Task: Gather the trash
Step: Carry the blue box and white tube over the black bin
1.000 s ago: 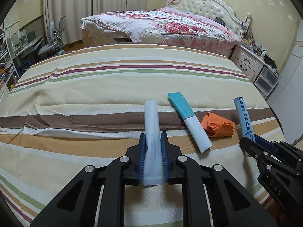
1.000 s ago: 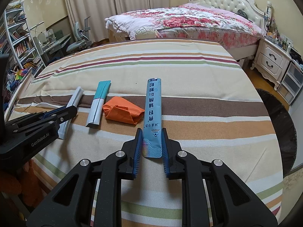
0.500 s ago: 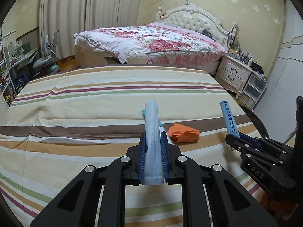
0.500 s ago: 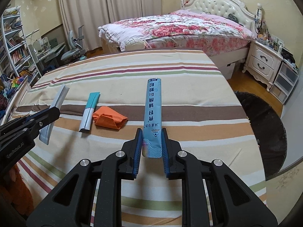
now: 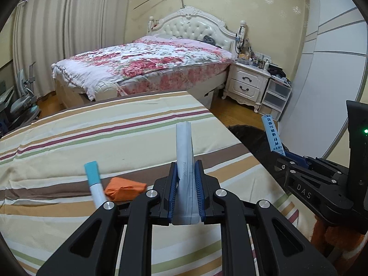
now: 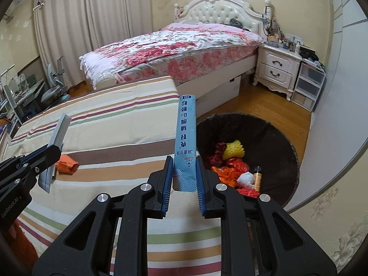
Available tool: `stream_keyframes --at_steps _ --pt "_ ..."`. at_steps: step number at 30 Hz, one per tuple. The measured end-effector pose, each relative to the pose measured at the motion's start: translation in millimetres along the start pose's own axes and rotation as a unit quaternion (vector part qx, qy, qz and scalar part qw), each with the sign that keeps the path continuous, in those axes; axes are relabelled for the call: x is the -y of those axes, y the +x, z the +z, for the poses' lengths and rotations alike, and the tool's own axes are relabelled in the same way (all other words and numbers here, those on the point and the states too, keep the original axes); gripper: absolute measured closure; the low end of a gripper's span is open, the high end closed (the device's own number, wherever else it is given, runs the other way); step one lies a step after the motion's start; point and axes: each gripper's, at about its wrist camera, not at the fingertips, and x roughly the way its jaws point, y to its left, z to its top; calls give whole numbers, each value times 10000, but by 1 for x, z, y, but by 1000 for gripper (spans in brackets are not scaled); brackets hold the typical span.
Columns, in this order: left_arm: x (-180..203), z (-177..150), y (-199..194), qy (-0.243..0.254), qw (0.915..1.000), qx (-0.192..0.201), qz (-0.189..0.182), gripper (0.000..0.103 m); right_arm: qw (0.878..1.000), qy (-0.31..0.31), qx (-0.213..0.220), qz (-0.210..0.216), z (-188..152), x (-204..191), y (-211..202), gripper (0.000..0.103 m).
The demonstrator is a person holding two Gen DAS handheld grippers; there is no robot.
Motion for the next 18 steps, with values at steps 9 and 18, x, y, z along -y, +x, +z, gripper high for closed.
stream_keyframes --at_steps 9,18 --pt "52 19 46 350 9991 -172 -172 86 9985 367 17 -397 7 55 16 84" --pt "88 31 83 614 9974 -278 -253 86 9962 664 -32 -558 7 90 28 84"
